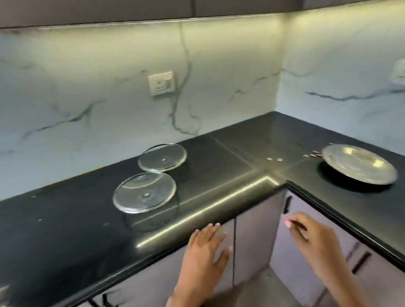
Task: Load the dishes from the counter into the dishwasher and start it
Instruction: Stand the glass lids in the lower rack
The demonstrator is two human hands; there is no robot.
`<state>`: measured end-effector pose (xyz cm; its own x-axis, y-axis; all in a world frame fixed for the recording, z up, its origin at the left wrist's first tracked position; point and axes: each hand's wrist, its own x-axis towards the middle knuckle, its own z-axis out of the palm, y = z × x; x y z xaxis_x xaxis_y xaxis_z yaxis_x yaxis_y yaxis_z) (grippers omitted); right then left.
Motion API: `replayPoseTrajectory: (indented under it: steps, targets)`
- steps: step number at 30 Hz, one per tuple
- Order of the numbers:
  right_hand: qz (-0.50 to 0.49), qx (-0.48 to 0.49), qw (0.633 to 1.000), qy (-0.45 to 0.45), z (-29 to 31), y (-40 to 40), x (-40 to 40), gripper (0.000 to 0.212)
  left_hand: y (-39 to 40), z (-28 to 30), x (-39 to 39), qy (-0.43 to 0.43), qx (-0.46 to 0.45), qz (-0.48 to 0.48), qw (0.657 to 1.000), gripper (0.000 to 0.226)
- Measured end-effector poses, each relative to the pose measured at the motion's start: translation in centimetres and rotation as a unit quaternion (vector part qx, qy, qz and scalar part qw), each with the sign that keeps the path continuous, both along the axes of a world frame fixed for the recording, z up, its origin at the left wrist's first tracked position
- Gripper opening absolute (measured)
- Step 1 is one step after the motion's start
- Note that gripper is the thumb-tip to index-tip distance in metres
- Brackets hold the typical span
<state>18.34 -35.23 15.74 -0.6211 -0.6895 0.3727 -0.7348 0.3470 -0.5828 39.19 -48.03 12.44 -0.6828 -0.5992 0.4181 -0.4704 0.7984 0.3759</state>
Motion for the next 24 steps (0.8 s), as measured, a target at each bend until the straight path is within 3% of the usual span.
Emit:
replayPoseTrajectory:
  steps: [8, 11, 14, 16, 20, 24]
  targets:
    - [0.122, 0.054, 0.991, -0.02, -0.9, -18.7, -0.3, 0.006, -17.7, -1.2, -0.8, -0.003, 0.053, 0.153, 0.987, 0.036]
    - [0.137, 0.072, 0.988, -0.005, -1.9, -24.0, -0.7, 0.005, -23.9, -1.2, -1.8, -0.112, 0.077, 0.18, 0.974, 0.056]
    - [0.161, 0.088, 0.983, -0.01, -2.9, -27.3, -1.0, 0.004, -27.1, -1.9, -1.2, -0.269, 0.101, 0.198, 0.937, 0.079]
    - [0.176, 0.102, 0.979, -0.014, -3.6, -28.8, -1.1, 0.004, -27.5, -3.0, -0.4, -0.303, 0.116, 0.195, 0.926, 0.076]
    - [0.199, 0.128, 0.971, -0.022, -4.2, -30.1, -0.9, 0.006, -26.9, -4.9, 0.6, -0.213, 0.102, 0.194, 0.952, 0.046]
    - [0.2, 0.123, 0.972, -0.033, -4.6, -30.2, -1.1, 0.006, -26.3, -4.4, 0.9, -0.148, 0.027, 0.22, 0.964, 0.042]
